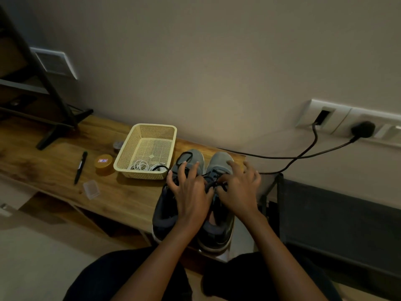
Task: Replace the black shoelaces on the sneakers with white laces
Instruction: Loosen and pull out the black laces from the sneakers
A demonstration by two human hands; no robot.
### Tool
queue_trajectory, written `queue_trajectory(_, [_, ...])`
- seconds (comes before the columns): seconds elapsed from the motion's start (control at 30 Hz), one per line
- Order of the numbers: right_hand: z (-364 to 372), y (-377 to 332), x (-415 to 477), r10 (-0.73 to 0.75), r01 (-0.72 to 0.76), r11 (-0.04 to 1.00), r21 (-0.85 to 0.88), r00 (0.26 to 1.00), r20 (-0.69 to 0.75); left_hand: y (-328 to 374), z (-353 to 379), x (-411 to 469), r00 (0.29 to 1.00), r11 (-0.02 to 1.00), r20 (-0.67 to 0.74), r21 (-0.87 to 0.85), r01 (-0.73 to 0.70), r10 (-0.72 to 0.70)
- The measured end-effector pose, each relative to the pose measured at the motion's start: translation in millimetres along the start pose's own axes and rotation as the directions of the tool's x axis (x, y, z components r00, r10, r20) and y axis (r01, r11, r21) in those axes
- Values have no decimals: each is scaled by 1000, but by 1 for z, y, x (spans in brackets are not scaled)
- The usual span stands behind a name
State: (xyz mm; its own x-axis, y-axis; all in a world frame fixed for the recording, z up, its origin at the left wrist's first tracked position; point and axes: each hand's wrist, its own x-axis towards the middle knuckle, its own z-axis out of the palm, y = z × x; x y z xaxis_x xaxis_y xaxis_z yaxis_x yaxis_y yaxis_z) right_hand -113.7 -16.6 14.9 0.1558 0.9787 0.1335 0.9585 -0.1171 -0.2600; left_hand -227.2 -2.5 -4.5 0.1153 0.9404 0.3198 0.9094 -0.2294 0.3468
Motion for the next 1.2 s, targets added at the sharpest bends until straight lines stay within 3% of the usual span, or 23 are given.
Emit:
queue_trajectory(0.13, [1,-1,0,-58,58,998,-25,998,-21,2,-2,-1,1000,1000,24,1,6,-6])
queue_trajectory(0.33, [-12,11,-2,16,-4,995,100,992,-125,2,-5,0,999,999,49,-25,23,-22])
queue_trajectory(0.5, [-17,16,0,67,-65,993,94,997,-27,3,-5,0,999,999,43,-34,21,-20])
queue_trajectory(0.63, [-9,2,4,-25,29,999,-23,989,148,2,-3,0,999,1000,32,-27,15,-14])
queue_trajectory(0.73, [-3,-1,2,-54,58,998,-38,992,113,2,-3,-1,1000,999,25,-36,14,-13])
queue_trajectory(0.9, [-12,14,3,29,-20,983,182,999,-44,3,-5,1,997,999,68,-31,39,-36])
queue_trajectory(1.03, [-20,22,3,177,-170,867,469,984,29,3,-6,1,995,998,89,-35,44,-41])
queue_trajectory(1.2, [-9,9,6,63,-76,987,145,994,91,2,-4,1,996,998,81,-34,45,-42])
